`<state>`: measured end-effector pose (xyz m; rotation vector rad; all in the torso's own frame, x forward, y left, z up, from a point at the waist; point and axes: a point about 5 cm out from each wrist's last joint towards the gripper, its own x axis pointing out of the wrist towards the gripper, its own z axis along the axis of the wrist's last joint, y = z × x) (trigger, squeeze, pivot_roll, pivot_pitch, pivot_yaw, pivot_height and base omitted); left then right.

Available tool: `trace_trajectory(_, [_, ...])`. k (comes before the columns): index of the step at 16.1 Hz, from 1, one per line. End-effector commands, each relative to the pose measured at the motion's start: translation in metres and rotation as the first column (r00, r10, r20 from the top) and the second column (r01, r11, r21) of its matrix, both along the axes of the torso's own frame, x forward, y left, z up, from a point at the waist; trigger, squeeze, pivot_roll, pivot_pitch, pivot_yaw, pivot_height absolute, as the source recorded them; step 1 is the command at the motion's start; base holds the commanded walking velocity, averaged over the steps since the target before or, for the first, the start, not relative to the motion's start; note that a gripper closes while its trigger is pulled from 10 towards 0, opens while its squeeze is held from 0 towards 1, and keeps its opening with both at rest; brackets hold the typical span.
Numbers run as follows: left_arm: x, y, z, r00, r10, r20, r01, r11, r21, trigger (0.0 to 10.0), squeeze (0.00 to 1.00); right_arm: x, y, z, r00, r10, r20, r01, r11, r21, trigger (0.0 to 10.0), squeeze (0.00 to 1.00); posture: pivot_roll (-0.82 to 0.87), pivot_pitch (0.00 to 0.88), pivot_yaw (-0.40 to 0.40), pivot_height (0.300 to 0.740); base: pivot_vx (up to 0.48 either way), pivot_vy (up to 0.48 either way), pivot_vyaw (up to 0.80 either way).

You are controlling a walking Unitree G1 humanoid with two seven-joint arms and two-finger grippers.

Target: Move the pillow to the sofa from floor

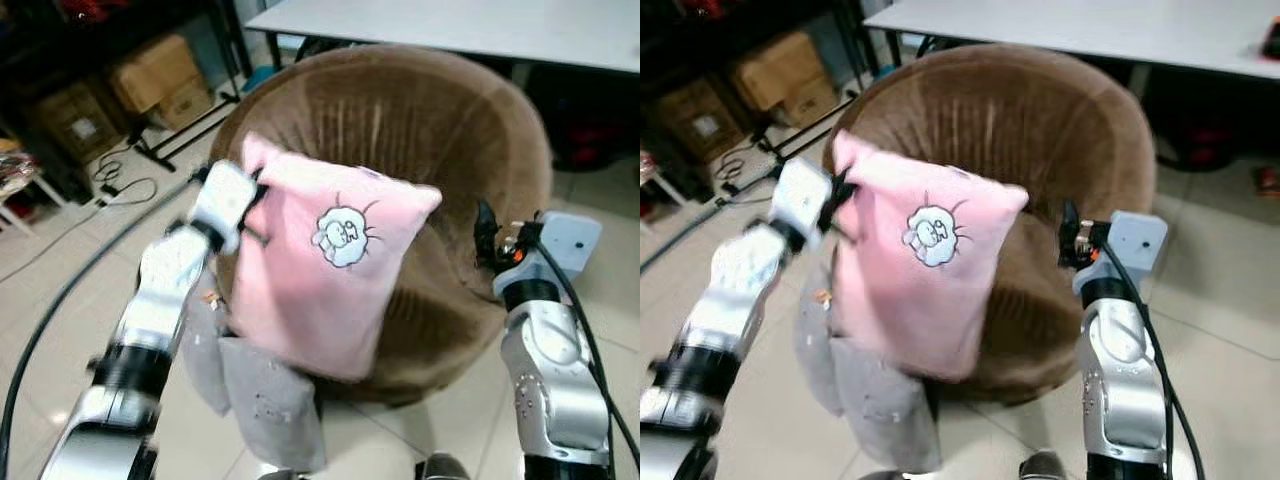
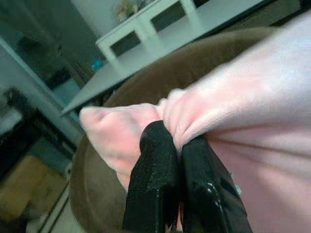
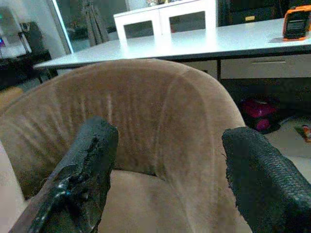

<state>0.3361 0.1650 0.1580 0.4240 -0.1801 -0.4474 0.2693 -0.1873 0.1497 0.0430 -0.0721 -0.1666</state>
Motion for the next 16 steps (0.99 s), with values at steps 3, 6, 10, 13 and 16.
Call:
trace_trajectory(3, [-0.008,0.018,0.002,0.994,0.107,0.014,-0.107,0.994,-0.032,0.0,0.0,0.007,0.001,-0.004,0.999,-0.002,-0.045,-0.002,0.997,-0.081,10.0,0.0,-0.13,0.0,0.052,0.74,0.0,0.0,0.0])
trace_trajectory(6, [-0.022,0.019,-0.007,0.99,0.137,-0.021,-0.138,0.988,-0.065,0.0,0.0,0.012,-0.002,-0.01,0.995,0.022,-0.093,-0.03,0.996,-0.086,10.0,0.0,-0.12,0.0,0.003,0.74,0.0,0.0,0.0])
trace_trajectory(10, [-0.028,0.017,0.001,0.989,0.147,-0.01,-0.147,0.984,-0.101,2.5,0.0,0.012,0.003,-0.014,0.989,0.105,-0.102,-0.106,0.994,-0.007,10.0,0.0,-0.11,0.0,-0.008,0.74,0.0,0.0,0.0])
trace_trajectory(13, [-0.03,0.025,-0.009,0.961,0.267,-0.077,-0.275,0.952,-0.135,10.0,0.0,0.006,0.01,-0.015,0.986,0.135,-0.097,-0.135,0.991,0.006,10.0,0.0,-0.11,0.0,0.025,0.74,0.0,0.0,0.0])
trace_trajectory(16, [-0.032,0.025,-0.009,0.959,0.277,-0.057,-0.281,0.957,-0.076,10.0,0.0,0.005,0.01,-0.023,0.986,0.104,-0.127,-0.099,0.994,0.042,10.0,0.0,-0.1,0.0,0.049,0.74,0.0,0.0,-0.8])
